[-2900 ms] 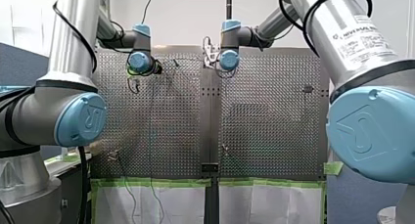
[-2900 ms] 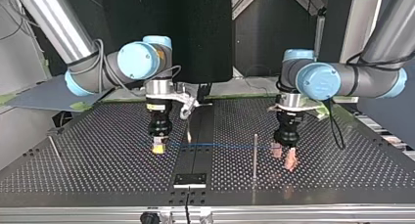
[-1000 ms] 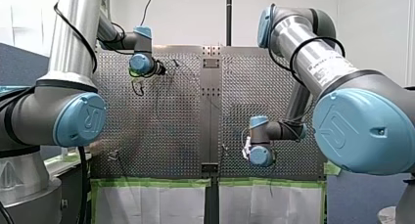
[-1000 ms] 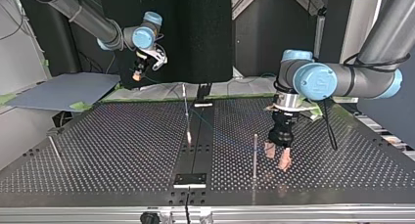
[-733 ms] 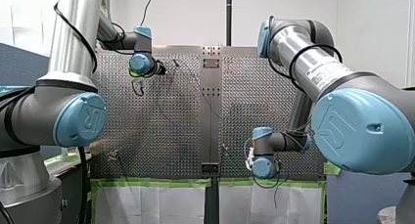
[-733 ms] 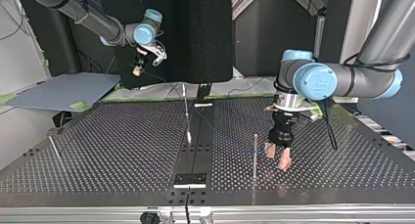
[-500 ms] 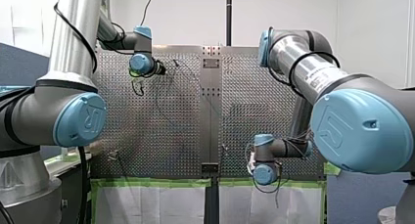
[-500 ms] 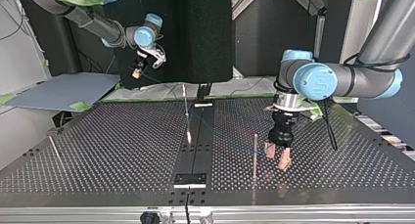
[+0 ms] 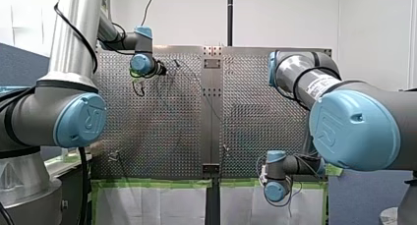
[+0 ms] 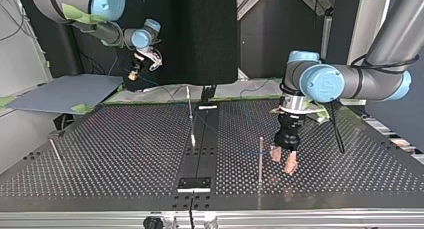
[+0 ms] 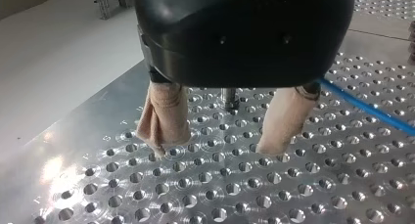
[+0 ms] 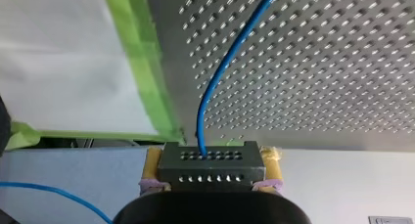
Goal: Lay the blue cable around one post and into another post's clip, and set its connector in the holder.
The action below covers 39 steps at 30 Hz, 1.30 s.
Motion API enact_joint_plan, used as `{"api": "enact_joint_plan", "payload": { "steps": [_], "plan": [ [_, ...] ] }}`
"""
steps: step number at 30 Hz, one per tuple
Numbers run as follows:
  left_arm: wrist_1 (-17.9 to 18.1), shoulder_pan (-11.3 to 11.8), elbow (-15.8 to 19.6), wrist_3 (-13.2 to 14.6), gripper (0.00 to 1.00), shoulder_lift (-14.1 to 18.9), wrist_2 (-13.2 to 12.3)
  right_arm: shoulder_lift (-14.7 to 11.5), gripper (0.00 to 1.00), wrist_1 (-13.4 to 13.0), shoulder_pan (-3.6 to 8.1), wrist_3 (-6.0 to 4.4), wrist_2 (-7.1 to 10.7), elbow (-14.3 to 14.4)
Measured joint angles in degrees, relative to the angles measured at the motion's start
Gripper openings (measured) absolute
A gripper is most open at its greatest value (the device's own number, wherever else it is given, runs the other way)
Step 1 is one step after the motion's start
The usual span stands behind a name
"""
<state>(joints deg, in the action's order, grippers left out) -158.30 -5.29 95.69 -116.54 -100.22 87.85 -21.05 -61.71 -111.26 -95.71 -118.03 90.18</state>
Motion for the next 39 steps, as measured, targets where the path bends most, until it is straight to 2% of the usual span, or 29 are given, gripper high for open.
{"api": "enact_joint_plan", "payload": {
  "steps": [2,5,9,12,16,19,22,27,35,39],
  "plan": [
    [0.0,0.0,0.0,0.0,1.00,0.0,0.0,0.9,0.00,-0.9,0.86,0.44,0.81,-0.1],
    [0.0,0.0,0.0,0.0,1.00,0.0,0.1,2.5,0.00,-2.5,2.46,1.69,2.37,-0.1],
    [0.0,0.0,0.0,0.0,1.00,0.0,0.1,4.9,0.00,-4.9,4.88,3.98,4.23,-0.2],
    [0.0,-0.1,0.0,0.0,1.00,0.0,0.1,6.7,0.00,-6.7,6.65,5.73,4.82,-0.3],
    [0.0,-0.1,0.0,0.0,1.00,0.0,0.1,8.8,0.00,-8.8,8.03,7.82,5.66,-0.4],
    [0.0,-0.1,0.0,0.0,1.00,0.0,0.0,10.5,0.00,-10.5,8.18,9.35,6.37,-0.5],
    [0.0,0.0,0.0,0.0,1.00,0.0,0.0,12.2,0.00,-12.1,8.01,10.02,6.88,-0.5],
    [0.0,-0.1,0.0,0.0,1.00,0.0,0.0,15.1,0.00,-13.2,7.54,10.17,8.15,-0.5],
    [0.0,-0.1,0.0,0.0,1.00,0.0,0.0,19.1,0.00,-13.4,6.65,10.12,10.25,-0.3],
    [0.0,-0.1,0.0,0.0,1.00,0.0,0.0,21.2,0.00,-14.0,6.33,9.84,11.60,0.8]
  ]
}}
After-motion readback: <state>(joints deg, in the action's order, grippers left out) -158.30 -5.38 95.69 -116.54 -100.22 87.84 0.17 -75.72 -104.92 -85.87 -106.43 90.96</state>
